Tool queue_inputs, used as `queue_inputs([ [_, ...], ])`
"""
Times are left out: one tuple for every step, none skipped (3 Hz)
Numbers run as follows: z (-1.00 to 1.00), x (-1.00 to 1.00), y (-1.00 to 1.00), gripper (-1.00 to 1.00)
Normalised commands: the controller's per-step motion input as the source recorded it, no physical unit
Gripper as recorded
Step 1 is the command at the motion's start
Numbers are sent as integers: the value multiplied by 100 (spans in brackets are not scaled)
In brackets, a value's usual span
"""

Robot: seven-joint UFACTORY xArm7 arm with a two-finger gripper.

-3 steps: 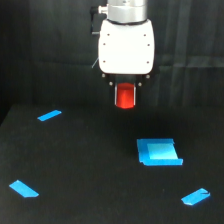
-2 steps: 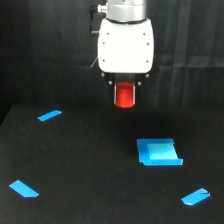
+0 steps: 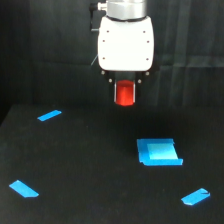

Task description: Pick up the red object from the table

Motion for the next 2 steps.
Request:
queue_inputs([
  [21, 1, -3, -85],
  [21, 5, 3, -89],
])
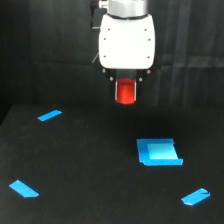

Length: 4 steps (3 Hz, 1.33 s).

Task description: Pick up the red object from the table

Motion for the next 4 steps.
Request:
queue_inputs([
  [28, -3, -4, -67],
  [8, -1, -6, -69],
  [4, 8, -3, -57],
  [21, 17, 1, -45],
])
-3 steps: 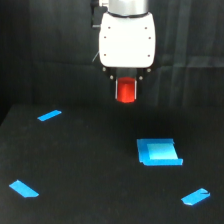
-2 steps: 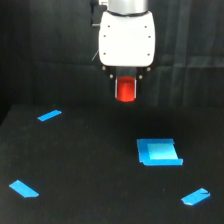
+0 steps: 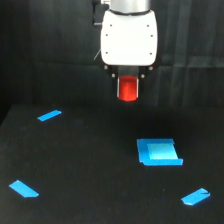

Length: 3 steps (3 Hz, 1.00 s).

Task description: Pick up the red object from the table

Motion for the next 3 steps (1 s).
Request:
queue_inputs([
  [13, 13, -29, 50],
  [6, 7, -29, 63],
  [32, -16, -6, -63],
])
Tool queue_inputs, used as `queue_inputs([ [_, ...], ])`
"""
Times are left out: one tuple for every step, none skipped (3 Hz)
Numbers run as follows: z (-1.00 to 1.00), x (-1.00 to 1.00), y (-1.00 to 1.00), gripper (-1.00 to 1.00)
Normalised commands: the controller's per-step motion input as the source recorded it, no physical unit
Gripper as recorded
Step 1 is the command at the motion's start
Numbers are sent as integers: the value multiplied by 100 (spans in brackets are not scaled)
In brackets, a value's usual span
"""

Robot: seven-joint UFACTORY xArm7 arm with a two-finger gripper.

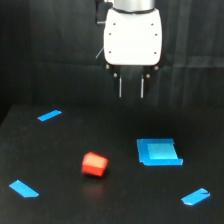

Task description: Pick up the red object from the table

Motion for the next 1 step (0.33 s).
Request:
queue_inputs([
  [35, 6, 2, -96],
])
